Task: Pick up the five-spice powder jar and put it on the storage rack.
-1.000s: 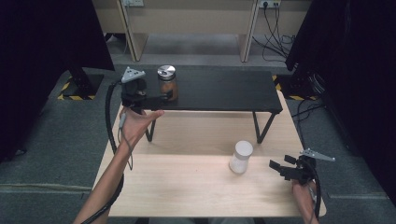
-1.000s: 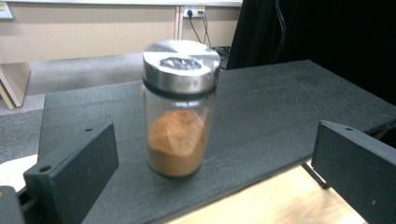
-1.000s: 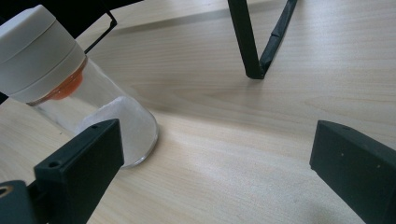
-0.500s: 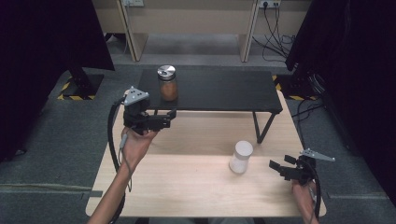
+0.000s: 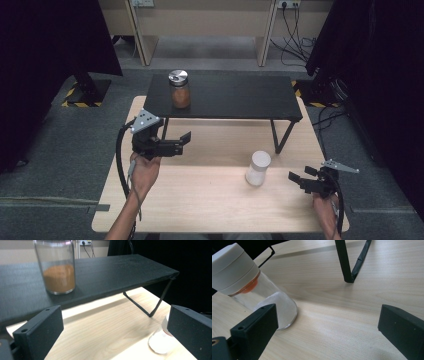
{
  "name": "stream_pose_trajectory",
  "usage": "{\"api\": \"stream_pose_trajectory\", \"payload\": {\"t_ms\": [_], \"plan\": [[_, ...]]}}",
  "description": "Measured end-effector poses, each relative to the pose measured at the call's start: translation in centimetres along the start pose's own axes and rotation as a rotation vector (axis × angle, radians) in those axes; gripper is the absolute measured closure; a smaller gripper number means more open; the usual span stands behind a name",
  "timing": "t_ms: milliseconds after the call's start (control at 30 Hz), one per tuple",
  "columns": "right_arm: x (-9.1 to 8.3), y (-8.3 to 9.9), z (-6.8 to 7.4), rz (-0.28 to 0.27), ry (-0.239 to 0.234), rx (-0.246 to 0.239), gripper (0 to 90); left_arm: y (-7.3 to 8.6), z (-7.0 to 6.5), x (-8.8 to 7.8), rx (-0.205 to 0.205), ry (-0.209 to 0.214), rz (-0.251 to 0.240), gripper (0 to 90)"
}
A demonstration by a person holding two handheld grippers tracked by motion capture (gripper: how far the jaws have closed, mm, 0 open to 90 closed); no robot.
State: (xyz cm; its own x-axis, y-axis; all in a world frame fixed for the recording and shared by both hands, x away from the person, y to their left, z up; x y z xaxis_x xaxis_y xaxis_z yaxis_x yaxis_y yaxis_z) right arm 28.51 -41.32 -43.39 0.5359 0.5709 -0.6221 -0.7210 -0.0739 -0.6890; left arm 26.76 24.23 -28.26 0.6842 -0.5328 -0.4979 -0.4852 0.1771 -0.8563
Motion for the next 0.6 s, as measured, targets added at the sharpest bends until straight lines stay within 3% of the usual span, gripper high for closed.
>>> {"api": "stream_pose_trajectory", "payload": {"t_ms": [300, 433, 600], "plan": [[0.1, 0.0, 0.0, 0.004, 0.001, 0.003, 3.0, 3.5, 0.5, 0.3, -0.003, 0.002, 0.028, 0.0], [0.1, 0.0, 0.0, 0.003, -0.001, 0.003, 3.0, 3.5, 0.3, 0.5, 0.005, -0.008, 0.058, 0.0], [0.0, 0.0, 0.1, 0.002, -0.001, 0.003, 3.0, 4.7, 0.9, 1.0, 0.012, 0.014, 0.040, 0.0]]}}
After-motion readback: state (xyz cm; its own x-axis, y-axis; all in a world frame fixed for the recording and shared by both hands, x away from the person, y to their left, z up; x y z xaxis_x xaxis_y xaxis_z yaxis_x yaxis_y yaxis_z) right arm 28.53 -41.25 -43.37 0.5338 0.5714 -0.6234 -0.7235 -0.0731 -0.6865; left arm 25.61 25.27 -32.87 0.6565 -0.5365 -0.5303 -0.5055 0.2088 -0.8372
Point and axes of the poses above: each handheld gripper's, and its own axes: x roughly forward along the jaws, y roughly out of its underside, z roughly to its left, the point moved 2 cm from there along x, roughly forward along the jaws, and after that the axes turned 11 degrees about z, right-handed, at the moved point
